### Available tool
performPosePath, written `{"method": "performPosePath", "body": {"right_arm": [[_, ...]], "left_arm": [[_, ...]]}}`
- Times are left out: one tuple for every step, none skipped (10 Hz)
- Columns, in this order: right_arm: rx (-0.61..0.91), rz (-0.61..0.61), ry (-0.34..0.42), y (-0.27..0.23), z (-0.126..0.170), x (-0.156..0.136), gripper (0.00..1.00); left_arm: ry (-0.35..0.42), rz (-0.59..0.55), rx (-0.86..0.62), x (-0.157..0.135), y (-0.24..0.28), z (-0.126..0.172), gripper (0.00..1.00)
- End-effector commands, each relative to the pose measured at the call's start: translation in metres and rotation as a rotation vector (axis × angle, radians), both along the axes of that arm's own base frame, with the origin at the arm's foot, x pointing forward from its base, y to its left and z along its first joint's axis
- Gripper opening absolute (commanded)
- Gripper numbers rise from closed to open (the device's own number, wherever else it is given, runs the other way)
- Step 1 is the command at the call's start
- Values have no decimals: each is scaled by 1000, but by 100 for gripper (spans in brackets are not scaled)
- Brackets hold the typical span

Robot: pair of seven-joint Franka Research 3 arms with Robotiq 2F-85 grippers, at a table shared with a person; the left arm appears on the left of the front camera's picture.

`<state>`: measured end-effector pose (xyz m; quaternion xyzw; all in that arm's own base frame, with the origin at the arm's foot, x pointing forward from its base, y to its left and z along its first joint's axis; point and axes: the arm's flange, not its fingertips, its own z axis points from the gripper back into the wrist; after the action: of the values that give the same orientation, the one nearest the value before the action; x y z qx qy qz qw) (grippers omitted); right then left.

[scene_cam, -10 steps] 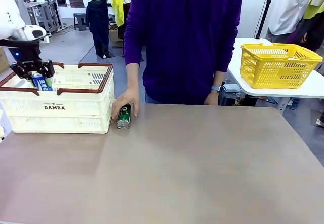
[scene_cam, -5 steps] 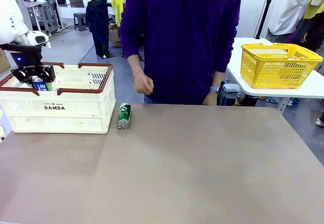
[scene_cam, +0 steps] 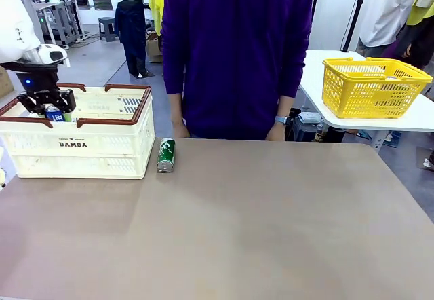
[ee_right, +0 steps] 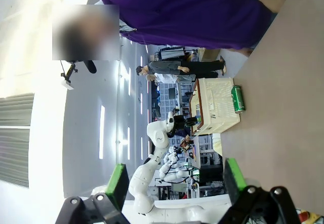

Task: Place the drinks into the Shopping basket.
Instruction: Pick up one drink and place it into the Shopping basket.

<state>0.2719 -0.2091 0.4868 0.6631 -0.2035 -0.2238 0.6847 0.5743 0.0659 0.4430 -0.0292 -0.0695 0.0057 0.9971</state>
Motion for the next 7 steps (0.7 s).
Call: {"method": "performPosePath", "body": {"right_arm": [[13,4,10,0,6,-1,100],[13,4,10,0,6,-1,100],[13,4,10,0,6,-1,100],[13,4,10,0,6,-1,100],[13,4,10,0,6,-1,100],[13,4,10,0,6,-1,100],[13,4,10,0,6,-1,100]], "left_arm": [[-46,11,34,6,-3,-17,0],[-58,10,32,8,-5,-19,0],[-62,12,27,8,-5,-20,0],[-65,21,27,8,-4,-20,24],[-58,23,32,8,-5,-20,82],[-53,26,38,7,-5,-20,100],[-54,29,43,8,-5,-20,100]]}}
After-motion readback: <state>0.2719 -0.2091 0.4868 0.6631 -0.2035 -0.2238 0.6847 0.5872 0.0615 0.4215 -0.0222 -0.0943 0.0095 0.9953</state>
